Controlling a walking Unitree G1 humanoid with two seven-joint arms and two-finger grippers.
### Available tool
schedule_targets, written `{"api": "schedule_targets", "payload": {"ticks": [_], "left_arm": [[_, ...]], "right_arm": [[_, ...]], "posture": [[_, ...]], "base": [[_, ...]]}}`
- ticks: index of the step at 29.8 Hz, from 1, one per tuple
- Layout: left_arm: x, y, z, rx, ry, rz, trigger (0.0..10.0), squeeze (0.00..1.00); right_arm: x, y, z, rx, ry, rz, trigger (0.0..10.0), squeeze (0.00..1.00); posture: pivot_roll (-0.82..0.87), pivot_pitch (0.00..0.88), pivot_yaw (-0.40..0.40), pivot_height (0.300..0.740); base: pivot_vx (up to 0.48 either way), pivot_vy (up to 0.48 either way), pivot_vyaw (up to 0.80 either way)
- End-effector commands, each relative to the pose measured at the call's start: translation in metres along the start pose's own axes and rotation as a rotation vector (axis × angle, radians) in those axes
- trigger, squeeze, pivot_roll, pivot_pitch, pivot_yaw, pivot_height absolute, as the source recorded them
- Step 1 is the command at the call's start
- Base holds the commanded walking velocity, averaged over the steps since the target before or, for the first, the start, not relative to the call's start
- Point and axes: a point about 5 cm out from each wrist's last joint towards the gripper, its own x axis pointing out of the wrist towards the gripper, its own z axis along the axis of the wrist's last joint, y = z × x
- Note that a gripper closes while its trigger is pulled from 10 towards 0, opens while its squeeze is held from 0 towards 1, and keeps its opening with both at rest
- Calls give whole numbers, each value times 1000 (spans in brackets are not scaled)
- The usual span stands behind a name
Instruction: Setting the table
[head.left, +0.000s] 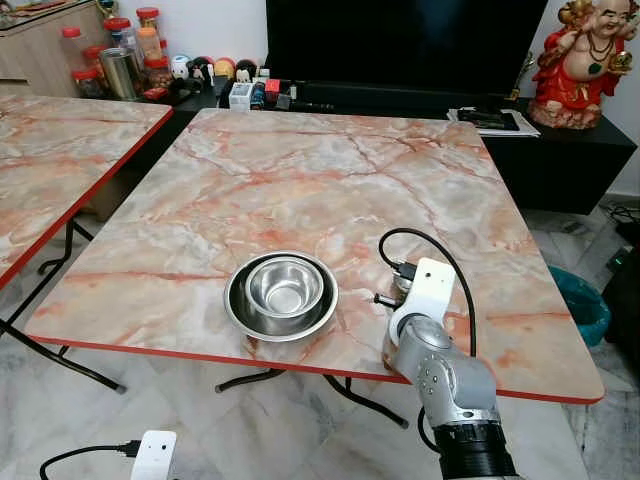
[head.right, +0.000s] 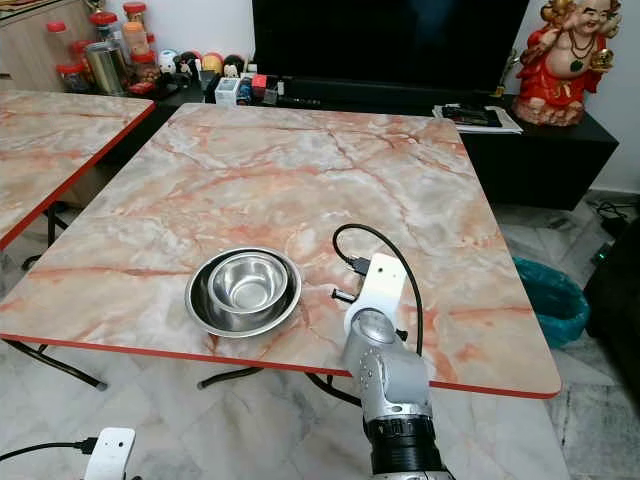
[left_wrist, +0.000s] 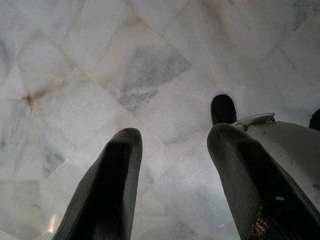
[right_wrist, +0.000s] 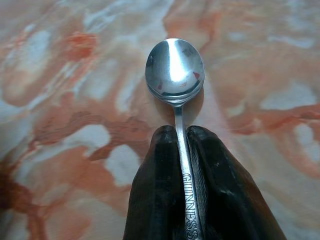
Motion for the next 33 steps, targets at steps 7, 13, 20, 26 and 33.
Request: {"api": "schedule_targets", "payload": {"ticks": [7,13,20,26,33], "left_arm": [[0,1,0,18,8,8,10000,0],[0,1,1,18,8,10,10000,0],[0,1,1,16,7,10,10000,0],[0,1,0,15,7,9,10000,0],[0,1,1,13,7,10,10000,0]], "right_arm": [[-7,24,-19,91,82,69,10000,0],[-7,25,-19,108,91,73,10000,0],[-8,24,-19,113,93,72,10000,906],[-8,24,-18,112,93,73,10000,0],[-9,25,-11,90,57,90,10000,0]], "posture": [[-12,23,-29,740],[-11,22,-29,740],[-11,22,-30,740],[-11,21,-31,740],[-9,22,-32,740]], "base": [[0,0,0],[0,0,0],[0,0,0],[0,0,0],[0,0,0]]}}
